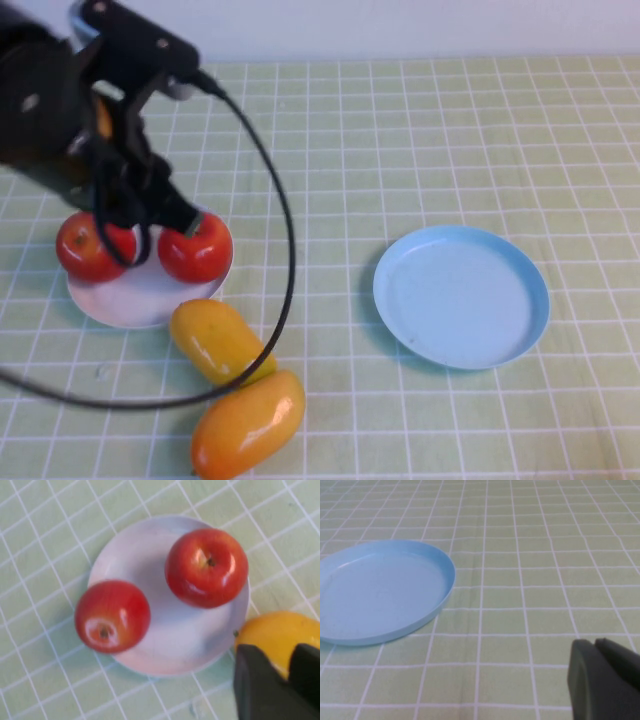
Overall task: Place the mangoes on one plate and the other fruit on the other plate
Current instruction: Put another type of fruit in the right plate
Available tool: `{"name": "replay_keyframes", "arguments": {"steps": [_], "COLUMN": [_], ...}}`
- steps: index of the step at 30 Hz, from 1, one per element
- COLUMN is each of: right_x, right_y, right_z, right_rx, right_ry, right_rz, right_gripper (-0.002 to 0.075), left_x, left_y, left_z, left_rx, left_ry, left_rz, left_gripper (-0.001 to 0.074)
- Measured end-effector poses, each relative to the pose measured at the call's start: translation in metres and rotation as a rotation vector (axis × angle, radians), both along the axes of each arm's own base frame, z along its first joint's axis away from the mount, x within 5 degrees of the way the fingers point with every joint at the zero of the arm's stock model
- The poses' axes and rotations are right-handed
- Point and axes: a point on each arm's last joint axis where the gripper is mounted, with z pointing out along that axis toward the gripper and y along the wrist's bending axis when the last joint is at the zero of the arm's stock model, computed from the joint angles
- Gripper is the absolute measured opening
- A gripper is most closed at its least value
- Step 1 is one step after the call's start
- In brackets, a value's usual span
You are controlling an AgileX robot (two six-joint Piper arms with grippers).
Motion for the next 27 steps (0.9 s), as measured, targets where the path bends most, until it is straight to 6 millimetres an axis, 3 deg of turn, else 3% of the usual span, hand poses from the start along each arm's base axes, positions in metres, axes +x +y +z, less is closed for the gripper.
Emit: {"name": "replay_keyframes", "arguments": {"steps": [2,4,10,17,21,27], "right_x": [0.0,0.0,0.0,0.0,0.0,0.0], "right_y": [0.0,0.0,0.0,0.0,0.0,0.0], "right_z": [0.0,0.0,0.0,0.0,0.0,0.0], "right_rx": [0.0,0.0,0.0,0.0,0.0,0.0], "right_ry": [0.0,0.0,0.0,0.0,0.0,0.0], "right_rz": [0.0,0.0,0.0,0.0,0.0,0.0], "right_gripper": [-0.0016,-0.0016,-0.0017,-0.0016,-0.0017,-0.0016], "left_x": [-0.016,-0.031,-0.078,-0.119,-0.133,-0.137], "left_y": [0.009,0.018,0.046,0.069,0.078,0.082], "left_z": [0.0,0.002,0.007,-0.009,-0.015,-0.011], "left_rx": [-0.014,-0.043,-0.165,-0.294,-0.336,-0.363], "left_ry": [-0.002,-0.021,-0.136,-0.19,-0.225,-0.266], "left_rz": [0.014,0.032,0.061,0.098,0.119,0.137], "left_gripper": [0.0076,0.0034,0.0005,0.0004,0.0003,0.0003]}}
